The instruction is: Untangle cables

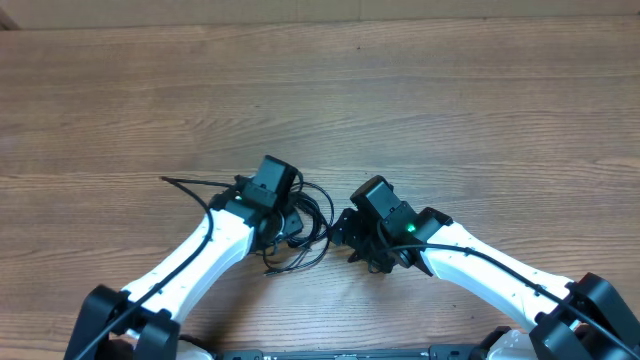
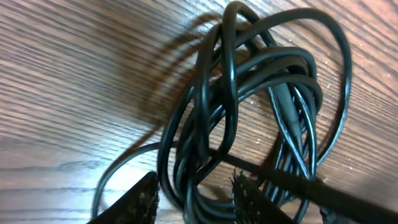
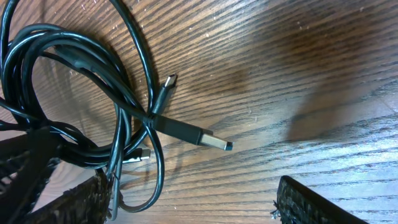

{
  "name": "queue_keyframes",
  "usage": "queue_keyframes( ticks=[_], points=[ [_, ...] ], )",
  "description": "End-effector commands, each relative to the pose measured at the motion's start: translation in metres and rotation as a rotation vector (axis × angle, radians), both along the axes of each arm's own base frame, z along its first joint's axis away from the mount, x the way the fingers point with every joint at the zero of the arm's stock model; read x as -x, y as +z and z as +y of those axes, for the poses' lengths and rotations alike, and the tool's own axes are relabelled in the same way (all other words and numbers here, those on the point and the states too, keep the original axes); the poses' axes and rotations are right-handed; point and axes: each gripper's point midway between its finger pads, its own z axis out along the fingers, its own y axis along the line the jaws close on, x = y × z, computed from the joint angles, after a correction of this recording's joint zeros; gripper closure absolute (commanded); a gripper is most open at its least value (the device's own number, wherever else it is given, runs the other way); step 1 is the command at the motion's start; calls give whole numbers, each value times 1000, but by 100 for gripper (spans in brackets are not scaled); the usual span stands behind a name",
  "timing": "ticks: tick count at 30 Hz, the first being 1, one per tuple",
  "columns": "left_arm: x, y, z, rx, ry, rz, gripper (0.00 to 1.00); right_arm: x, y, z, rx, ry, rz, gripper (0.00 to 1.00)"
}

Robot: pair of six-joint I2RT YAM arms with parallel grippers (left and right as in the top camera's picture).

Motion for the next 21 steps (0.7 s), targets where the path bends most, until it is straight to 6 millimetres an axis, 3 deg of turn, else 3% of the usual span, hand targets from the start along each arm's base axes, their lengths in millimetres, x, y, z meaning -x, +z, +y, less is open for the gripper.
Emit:
queue_keyframes(
  ticks=[1,3,4,5,8,10,16,21],
  points=[
    [-3,-14,1,-30,40,21,69,-5,11,4,-15,3,-31,17],
    [-3,-20,1,-35,39,31,77,-2,11,5,-23,9,-17,17],
    [-4,-22,0,-36,39,34,92,-1,11,6,-30,13,-9,18],
    [-4,-22,0,-36,45,34,96,1,12,8,-40,19,-1,18],
    [-10,-16,-3,-14,48,5,96,8,14,14,-80,30,38,19],
    [-15,-5,-6,10,46,-25,96,16,18,21,-130,25,96,25],
    [-32,36,-15,74,46,-142,95,34,28,35,-229,-1,237,27],
    [-33,57,-20,125,37,-190,96,30,26,33,-216,-95,265,25]
  ],
)
